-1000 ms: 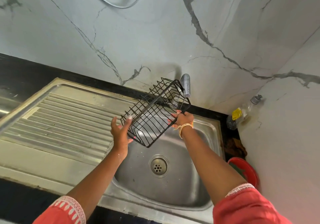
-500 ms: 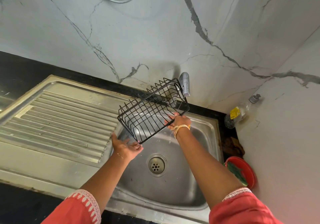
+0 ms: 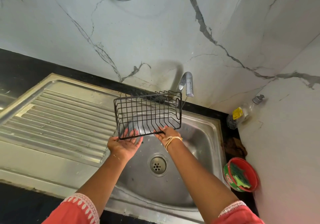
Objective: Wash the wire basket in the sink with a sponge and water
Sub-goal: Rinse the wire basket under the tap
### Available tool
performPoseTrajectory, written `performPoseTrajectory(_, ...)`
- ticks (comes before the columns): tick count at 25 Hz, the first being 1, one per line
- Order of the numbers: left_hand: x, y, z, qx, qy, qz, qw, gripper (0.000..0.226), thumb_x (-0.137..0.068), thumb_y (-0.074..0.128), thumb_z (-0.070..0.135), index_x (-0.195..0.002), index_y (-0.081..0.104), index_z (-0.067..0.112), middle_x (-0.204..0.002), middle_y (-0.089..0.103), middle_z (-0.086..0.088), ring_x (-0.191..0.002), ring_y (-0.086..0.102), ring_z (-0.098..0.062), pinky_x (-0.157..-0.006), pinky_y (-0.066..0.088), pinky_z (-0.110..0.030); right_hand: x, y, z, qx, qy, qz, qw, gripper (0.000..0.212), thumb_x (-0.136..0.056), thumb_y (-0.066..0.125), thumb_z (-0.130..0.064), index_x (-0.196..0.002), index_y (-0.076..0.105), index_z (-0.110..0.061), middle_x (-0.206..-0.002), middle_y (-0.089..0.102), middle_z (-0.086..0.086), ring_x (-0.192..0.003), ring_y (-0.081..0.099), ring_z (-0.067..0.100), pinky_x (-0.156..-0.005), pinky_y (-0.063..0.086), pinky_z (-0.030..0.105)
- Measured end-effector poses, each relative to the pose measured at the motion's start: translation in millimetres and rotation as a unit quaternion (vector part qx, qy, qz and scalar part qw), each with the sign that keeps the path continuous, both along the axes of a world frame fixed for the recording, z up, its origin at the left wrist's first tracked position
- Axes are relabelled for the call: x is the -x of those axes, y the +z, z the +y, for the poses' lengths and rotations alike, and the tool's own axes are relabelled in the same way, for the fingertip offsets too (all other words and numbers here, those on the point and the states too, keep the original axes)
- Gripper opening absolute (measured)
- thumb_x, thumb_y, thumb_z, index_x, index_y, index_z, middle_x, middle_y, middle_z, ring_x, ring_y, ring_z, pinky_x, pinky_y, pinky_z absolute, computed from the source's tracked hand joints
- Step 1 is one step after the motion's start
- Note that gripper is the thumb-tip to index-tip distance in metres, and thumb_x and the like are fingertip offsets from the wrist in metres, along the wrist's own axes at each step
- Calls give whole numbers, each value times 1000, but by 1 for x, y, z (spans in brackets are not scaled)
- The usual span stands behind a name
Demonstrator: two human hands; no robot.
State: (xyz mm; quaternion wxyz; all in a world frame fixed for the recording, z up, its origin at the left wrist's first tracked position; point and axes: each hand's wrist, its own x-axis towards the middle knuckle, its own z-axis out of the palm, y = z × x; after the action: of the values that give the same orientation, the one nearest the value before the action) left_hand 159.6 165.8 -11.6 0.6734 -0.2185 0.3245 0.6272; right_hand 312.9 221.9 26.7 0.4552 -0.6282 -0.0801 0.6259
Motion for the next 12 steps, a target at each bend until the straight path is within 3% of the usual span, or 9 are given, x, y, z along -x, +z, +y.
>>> performPoseTrajectory(3,-7,2,2,-88,-34,2,996,44,-71,39,23,-110,59,19,-110,65,-4,-110,58,-28,-103,30,-62,-8,-2,-1,-10,-23,13,1000,14,-96,37,10,-91,47,1,-79,59,18,-80,64,35,-80,50,52)
performPoseTrajectory(5,-23,1,8,-116,-59,19,991,43,-65,47,9,-102,60,27,-102,64,0,-99,61,-23,-95,40,-59,-18,1,0,-34,-40,28,998,16,-94,40,11,-104,48,1,-81,61,17,-85,66,36,-74,51,49)
performPoseTrajectory(7,-42,3,20,-126,-99,38,986,51,-67,65,4,-108,58,33,-97,64,0,-99,62,-23,-89,47,-54,-31,3,6,-49,-50,38,997,23,-94,41,11,-113,48,-1,-88,64,17,-71,67,31,-65,51,46)
performPoseTrajectory(9,-59,9,37,-128,-123,32,984,45,-78,73,27,-120,57,30,-110,65,-3,-116,58,-28,-94,45,-50,-39,6,12,-61,-63,45,995,22,-94,41,12,-106,50,-5,-102,65,19,-64,68,27,-63,51,44)
performPoseTrajectory(10,-67,11,46,-122,-119,15,985,36,-85,65,38,-117,60,24,-117,65,-6,-117,58,-29,-98,43,-49,-41,11,13,-66,-69,42,995,25,-94,41,12,-106,49,-8,-105,64,20,-68,67,27,-67,52,45)
performPoseTrajectory(12,-74,13,62,-99,-90,-37,990,37,-92,51,48,-112,67,21,-118,66,-13,-110,62,-32,-103,41,-51,-49,11,18,-68,-63,18,996,29,-95,41,10,-114,45,-11,-98,65,19,-77,66,28,-72,54,46)
